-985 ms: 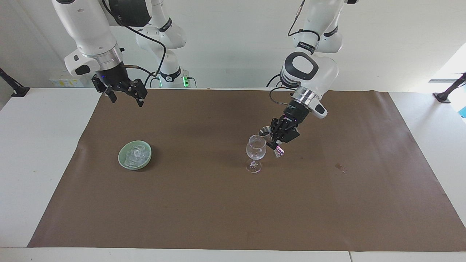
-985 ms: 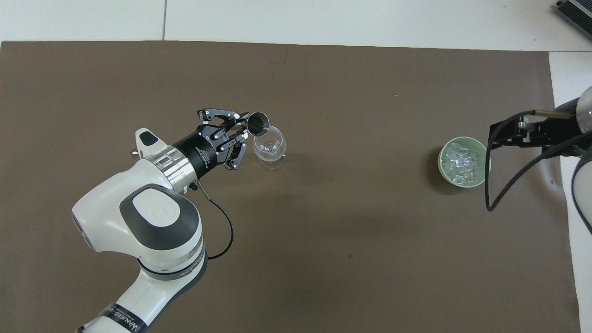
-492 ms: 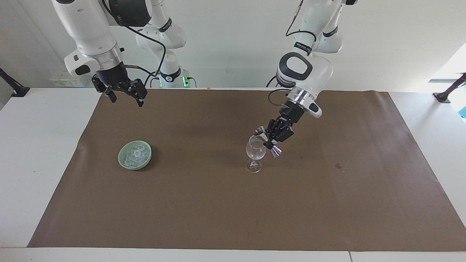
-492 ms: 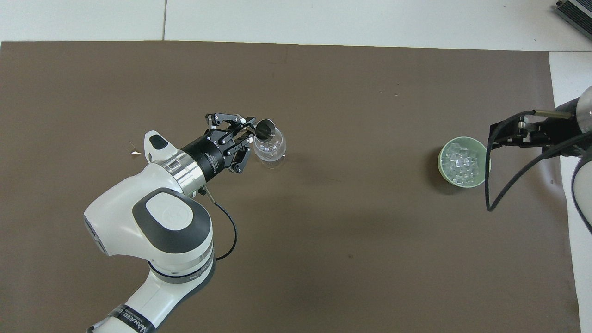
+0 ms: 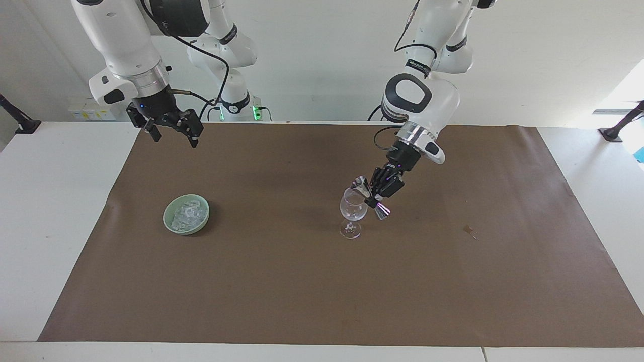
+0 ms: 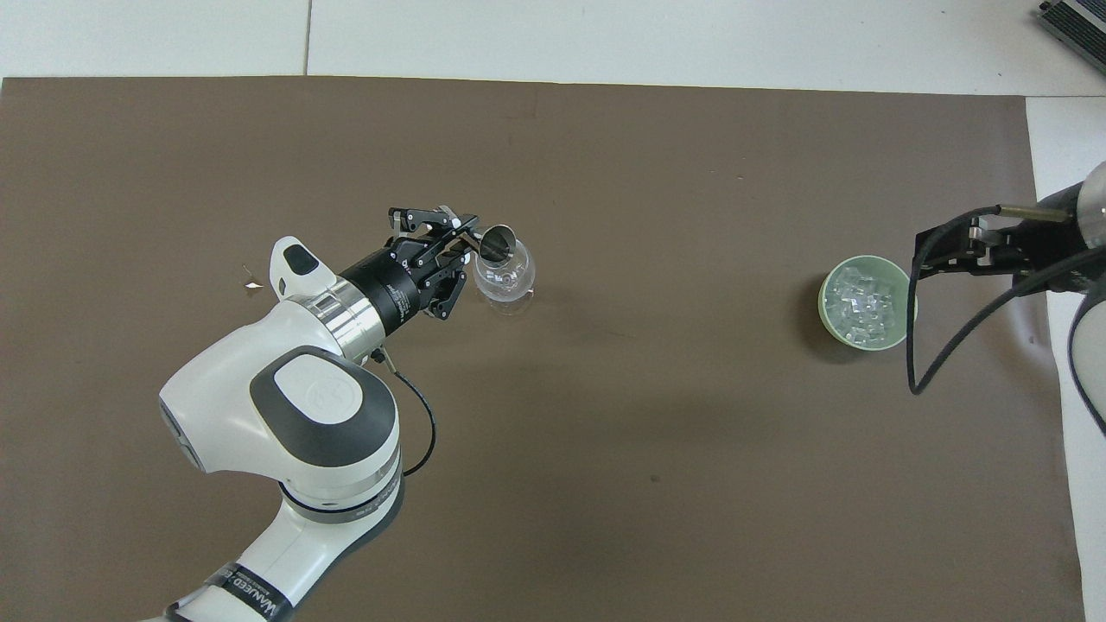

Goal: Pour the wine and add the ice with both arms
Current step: 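Tilt the jigger over the clear glass with the left gripper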

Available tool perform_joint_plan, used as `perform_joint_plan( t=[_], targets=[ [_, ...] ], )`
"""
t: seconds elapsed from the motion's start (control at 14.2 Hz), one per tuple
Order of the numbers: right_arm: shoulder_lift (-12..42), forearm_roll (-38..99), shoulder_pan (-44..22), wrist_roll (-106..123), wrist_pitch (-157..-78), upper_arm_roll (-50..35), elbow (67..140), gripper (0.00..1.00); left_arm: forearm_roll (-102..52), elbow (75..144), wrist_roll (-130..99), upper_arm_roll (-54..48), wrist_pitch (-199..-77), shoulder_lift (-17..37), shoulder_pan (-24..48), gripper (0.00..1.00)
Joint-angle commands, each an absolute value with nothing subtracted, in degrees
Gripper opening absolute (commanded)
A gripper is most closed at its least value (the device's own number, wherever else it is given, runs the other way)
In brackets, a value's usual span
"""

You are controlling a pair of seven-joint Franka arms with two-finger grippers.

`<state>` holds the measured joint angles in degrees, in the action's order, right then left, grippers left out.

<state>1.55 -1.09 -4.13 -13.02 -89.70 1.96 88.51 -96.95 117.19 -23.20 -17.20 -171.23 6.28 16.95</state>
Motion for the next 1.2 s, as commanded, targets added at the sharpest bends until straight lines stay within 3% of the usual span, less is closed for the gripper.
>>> perform_joint_plan(
  t=[0.0,1.13],
  targets=[
    [0.53,0.0,-3.78,-11.78,-89.91,1.85,89.74,1.0,-96.5,115.84,-19.87,-16.61,-172.62,7.12,17.84,0.0],
    [0.53,0.0,-3.78,-11.78,-89.91,1.85,89.74,1.0,-90.62,113.03,-12.66,-16.52,-172.88,9.49,16.88,0.0]
  ],
)
